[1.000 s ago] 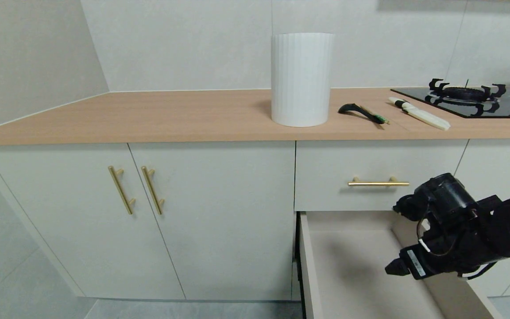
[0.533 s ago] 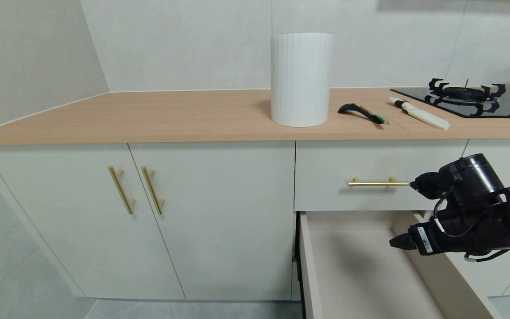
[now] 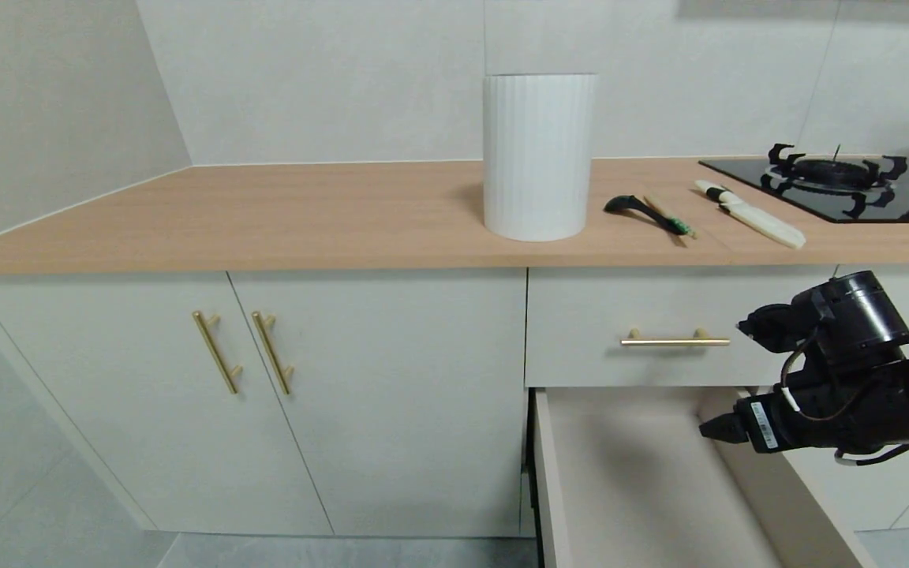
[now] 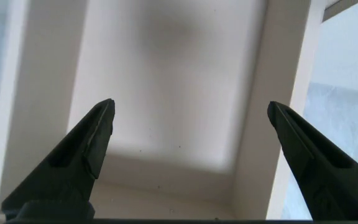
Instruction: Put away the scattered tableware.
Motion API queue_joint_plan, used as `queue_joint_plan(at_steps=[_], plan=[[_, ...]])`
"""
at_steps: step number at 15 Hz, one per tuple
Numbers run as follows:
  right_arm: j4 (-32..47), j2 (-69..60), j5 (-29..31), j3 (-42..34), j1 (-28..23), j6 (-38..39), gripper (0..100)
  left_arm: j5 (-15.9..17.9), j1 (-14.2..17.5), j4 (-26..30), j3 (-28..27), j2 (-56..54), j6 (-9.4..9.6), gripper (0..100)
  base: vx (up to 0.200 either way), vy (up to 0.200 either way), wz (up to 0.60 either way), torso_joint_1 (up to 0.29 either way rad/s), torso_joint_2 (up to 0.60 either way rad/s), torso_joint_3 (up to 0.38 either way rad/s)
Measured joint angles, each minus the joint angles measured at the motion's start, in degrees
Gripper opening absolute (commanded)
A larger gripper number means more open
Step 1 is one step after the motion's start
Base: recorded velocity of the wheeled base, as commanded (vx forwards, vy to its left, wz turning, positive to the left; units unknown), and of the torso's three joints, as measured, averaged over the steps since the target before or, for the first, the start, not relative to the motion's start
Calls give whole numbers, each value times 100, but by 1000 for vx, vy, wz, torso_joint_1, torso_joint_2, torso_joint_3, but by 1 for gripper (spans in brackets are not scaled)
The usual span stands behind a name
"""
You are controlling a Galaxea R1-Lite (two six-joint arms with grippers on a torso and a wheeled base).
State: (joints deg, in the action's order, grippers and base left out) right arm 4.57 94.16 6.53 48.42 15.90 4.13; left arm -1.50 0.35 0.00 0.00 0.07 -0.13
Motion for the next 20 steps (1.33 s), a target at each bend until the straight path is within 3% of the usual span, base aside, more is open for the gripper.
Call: queue_joint_plan(at_steps=[12,17,20], plan=[[-1,-22,68,0,9,0,100,0,-2,0,0,0,-2,100,0,0,0,177,-477,-289],[5,-59,132,22,24,-127,100,-2,-2,0,0,0,-2,100,0,0,0,55,-126,-66],[221,-78,238,577,44,-140,100,2,-2,0,0,0,-2,100,0,0,0,0,0,0]])
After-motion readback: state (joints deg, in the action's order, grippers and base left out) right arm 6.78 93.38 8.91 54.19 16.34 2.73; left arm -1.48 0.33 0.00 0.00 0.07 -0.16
